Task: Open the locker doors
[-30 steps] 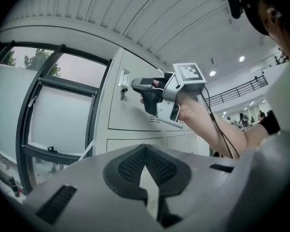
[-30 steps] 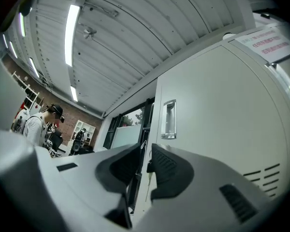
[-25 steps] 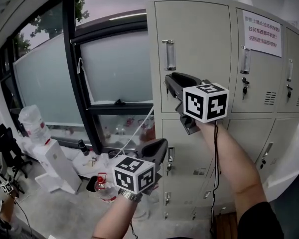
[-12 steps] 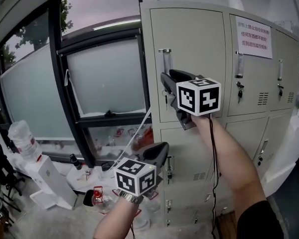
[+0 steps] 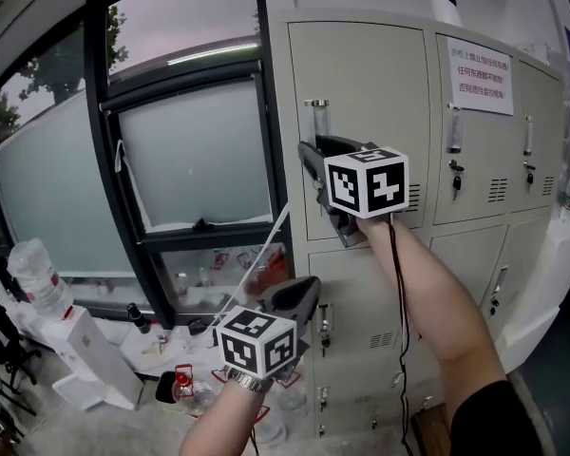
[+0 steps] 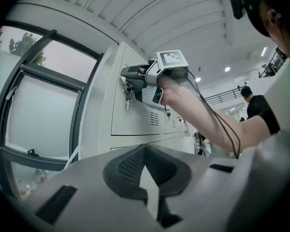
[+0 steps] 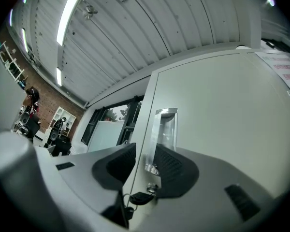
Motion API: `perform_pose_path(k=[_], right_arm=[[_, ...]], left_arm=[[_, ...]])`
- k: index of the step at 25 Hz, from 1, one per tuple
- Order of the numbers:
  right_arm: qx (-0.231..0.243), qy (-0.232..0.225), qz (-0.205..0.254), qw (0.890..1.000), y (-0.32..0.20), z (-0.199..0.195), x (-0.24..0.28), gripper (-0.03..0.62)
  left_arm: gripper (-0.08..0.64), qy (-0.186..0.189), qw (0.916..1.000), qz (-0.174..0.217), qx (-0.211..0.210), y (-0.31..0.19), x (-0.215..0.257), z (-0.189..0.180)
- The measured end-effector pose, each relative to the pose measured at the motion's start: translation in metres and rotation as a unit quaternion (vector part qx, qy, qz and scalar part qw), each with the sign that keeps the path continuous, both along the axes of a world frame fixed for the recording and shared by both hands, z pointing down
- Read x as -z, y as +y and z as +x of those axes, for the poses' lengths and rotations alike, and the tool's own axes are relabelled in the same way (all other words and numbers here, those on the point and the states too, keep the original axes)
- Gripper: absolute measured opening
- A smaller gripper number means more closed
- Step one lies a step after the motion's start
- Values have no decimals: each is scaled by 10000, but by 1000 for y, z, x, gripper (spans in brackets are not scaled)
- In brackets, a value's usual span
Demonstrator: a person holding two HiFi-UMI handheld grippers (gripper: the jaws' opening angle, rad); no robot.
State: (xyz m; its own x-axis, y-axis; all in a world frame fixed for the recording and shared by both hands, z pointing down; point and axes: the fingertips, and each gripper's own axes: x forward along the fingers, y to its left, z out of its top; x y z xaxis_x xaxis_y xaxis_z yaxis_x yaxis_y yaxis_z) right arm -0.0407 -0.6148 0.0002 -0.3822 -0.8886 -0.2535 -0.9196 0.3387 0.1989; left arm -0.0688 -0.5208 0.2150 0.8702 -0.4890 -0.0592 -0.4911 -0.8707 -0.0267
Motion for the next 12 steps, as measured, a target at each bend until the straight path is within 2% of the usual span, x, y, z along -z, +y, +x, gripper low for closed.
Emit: perform_pose_path(k=[12], right_arm=[[-582,86,-112,9982,-4,0,8,125]], left_arm=[[-3,26,9999,12,-145,2,0,-6]])
